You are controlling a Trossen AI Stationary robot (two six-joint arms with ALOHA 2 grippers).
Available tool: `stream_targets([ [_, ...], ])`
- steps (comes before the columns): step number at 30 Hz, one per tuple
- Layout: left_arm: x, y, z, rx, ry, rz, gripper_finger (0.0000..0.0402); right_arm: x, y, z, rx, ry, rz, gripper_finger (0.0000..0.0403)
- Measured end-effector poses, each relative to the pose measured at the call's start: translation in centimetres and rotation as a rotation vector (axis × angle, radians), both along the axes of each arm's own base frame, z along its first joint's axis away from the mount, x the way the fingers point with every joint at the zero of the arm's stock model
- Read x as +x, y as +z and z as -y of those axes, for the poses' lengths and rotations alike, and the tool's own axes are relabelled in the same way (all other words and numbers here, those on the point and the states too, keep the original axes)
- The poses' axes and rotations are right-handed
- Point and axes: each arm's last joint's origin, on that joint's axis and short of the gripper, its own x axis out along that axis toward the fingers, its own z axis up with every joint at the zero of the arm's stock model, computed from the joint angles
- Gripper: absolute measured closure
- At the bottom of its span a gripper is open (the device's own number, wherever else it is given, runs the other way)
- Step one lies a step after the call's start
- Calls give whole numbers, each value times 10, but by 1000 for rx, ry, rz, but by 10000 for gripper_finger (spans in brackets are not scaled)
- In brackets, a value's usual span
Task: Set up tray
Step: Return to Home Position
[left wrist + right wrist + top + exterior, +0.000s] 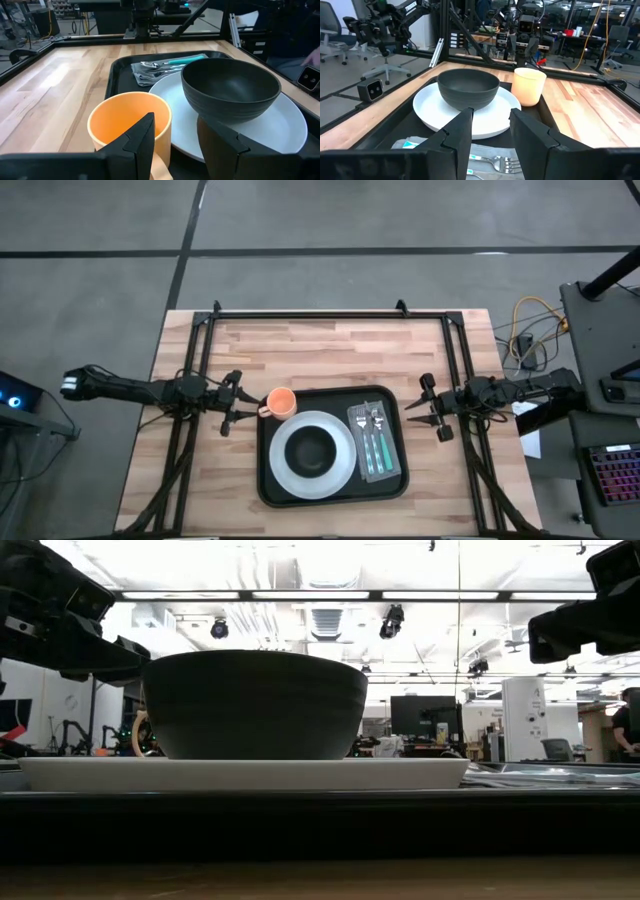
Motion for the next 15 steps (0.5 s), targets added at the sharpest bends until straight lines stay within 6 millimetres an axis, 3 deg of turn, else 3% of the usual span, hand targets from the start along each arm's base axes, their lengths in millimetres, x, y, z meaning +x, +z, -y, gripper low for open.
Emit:
stream_targets([
  [15,0,0,0,0,0,0,272,0,0,0,0,0,0,278],
])
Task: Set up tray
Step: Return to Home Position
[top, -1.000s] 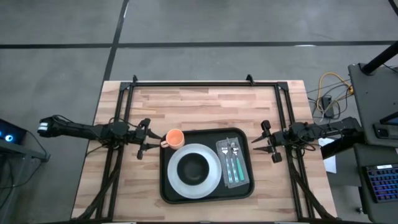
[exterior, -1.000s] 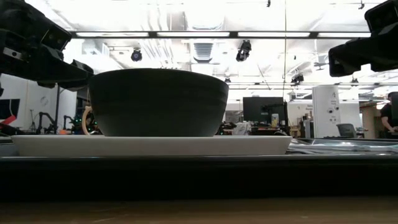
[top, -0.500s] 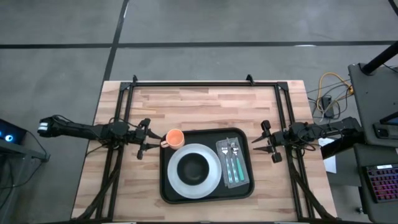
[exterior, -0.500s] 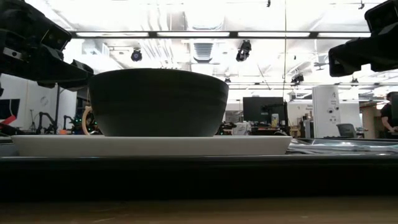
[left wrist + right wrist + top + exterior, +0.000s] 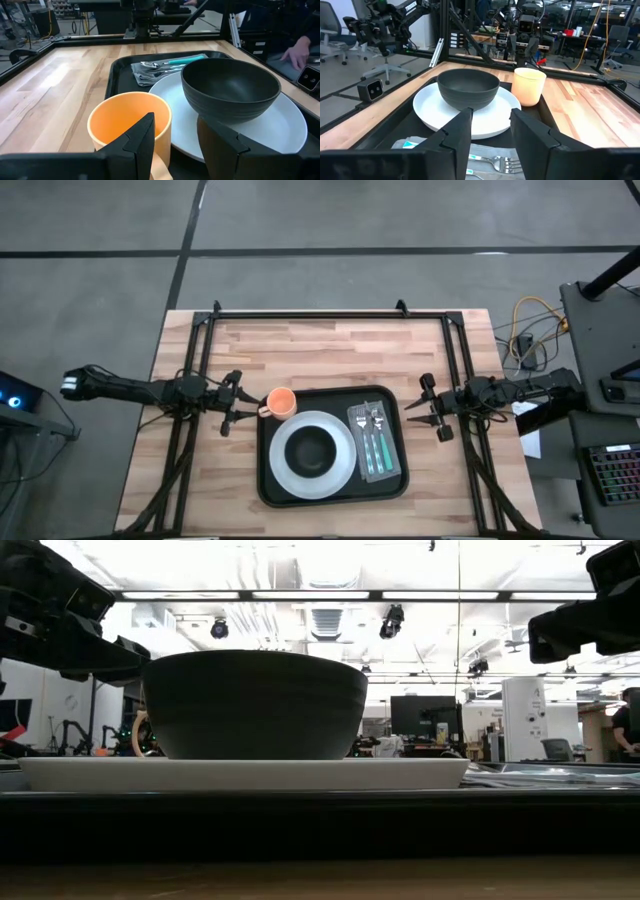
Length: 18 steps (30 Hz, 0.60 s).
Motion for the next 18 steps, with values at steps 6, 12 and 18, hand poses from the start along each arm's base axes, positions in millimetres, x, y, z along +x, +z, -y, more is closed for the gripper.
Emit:
stream_targets([
  [6,0,0,0,0,0,0,272,0,0,0,-1,0,0,281],
  [12,0,0,0,0,0,0,272,0,0,0,-2,0,0,274],
  [18,0,0,0,0,0,0,272,0,0,0,-2,0,0,275],
])
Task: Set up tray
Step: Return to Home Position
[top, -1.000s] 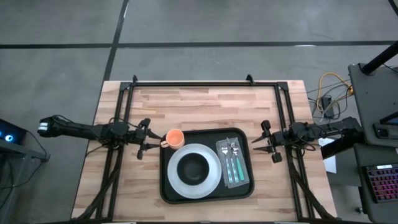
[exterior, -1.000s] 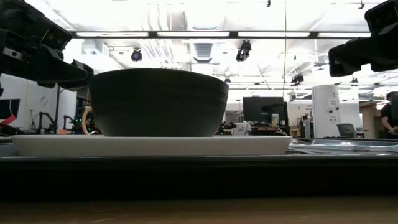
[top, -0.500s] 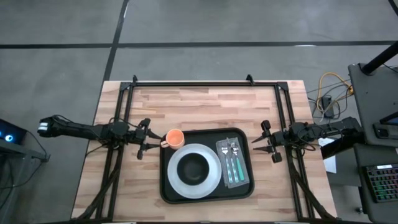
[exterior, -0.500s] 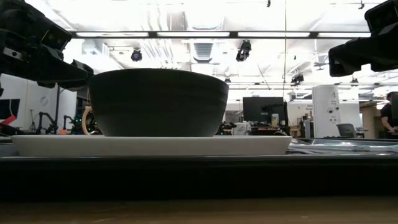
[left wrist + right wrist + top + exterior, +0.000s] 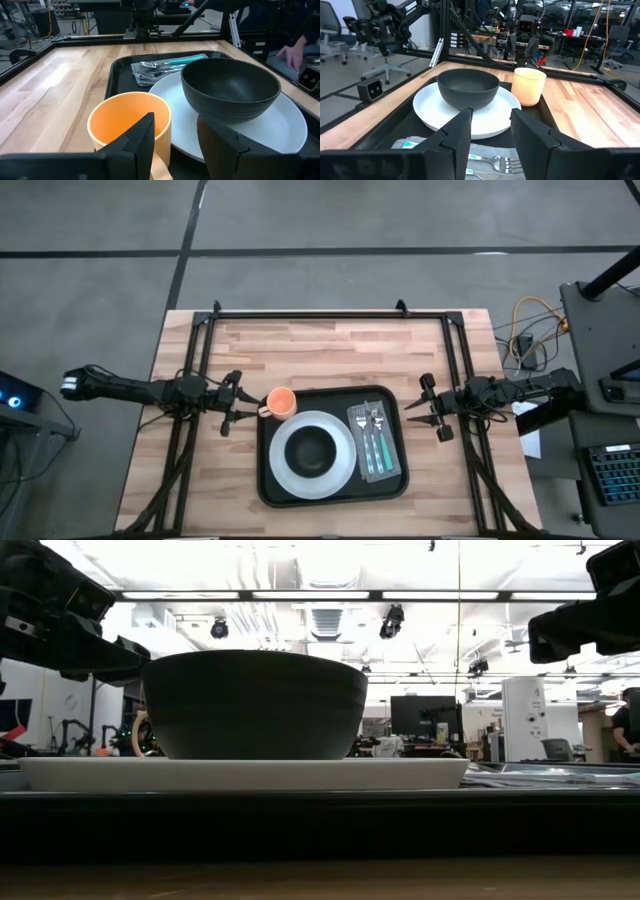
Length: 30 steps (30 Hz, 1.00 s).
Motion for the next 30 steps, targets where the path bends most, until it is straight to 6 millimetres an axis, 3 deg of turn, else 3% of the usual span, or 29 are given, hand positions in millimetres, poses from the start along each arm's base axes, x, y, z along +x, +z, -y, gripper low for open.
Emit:
stream_targets([
  [30,0,0,0,0,0,0,272,0,0,0,1,0,0,280],
])
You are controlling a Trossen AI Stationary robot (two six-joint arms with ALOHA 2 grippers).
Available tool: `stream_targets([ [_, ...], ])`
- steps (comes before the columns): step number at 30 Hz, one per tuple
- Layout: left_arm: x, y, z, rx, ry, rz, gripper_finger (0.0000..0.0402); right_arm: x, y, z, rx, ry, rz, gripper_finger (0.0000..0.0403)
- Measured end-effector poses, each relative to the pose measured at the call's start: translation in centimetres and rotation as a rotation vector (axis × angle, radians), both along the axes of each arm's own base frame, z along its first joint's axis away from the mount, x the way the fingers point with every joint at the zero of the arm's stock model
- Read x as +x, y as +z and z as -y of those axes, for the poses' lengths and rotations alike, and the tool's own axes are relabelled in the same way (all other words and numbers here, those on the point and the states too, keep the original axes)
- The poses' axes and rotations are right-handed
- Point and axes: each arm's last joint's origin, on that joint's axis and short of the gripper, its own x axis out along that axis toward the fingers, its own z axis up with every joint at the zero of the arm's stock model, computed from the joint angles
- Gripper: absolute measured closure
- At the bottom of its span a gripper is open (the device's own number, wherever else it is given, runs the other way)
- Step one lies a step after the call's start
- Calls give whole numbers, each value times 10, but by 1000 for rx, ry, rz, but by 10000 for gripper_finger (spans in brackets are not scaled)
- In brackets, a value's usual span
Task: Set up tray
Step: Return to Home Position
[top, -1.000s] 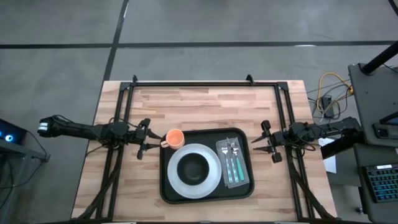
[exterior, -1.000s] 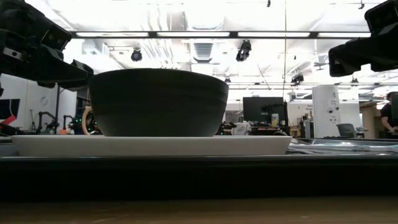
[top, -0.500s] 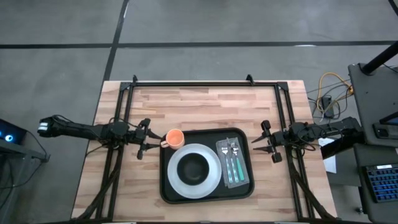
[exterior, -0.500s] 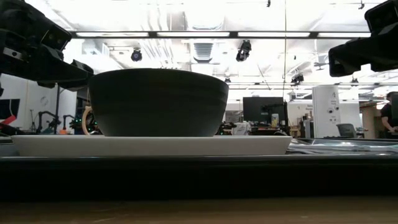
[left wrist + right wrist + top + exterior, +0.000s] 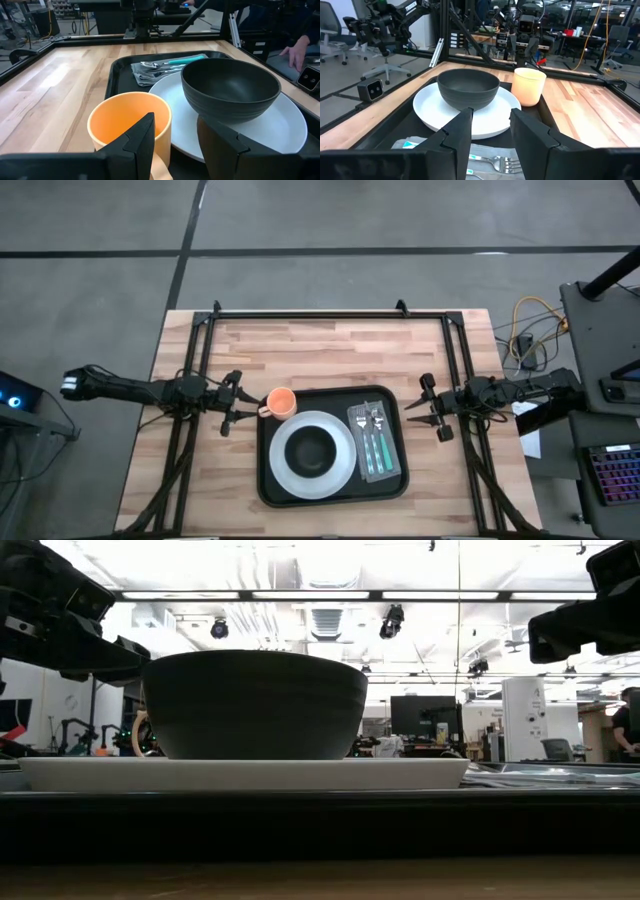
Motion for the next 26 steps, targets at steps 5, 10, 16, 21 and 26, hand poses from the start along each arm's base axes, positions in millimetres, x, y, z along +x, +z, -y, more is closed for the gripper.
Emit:
stream_targets([
  [5,0,0,0,0,0,0,272,0,0,0,1,0,0,275],
  [10,0,0,0,0,0,0,272,0,0,0,0,0,0,273],
  [16,0,0,0,0,0,1,272,0,0,0,-2,0,1,282],
  [21,0,0,0,0,0,0,272,0,0,0,-1,1,0,279],
  [26,0,0,0,0,0,0,272,0,0,0,-1,0,1,273],
])
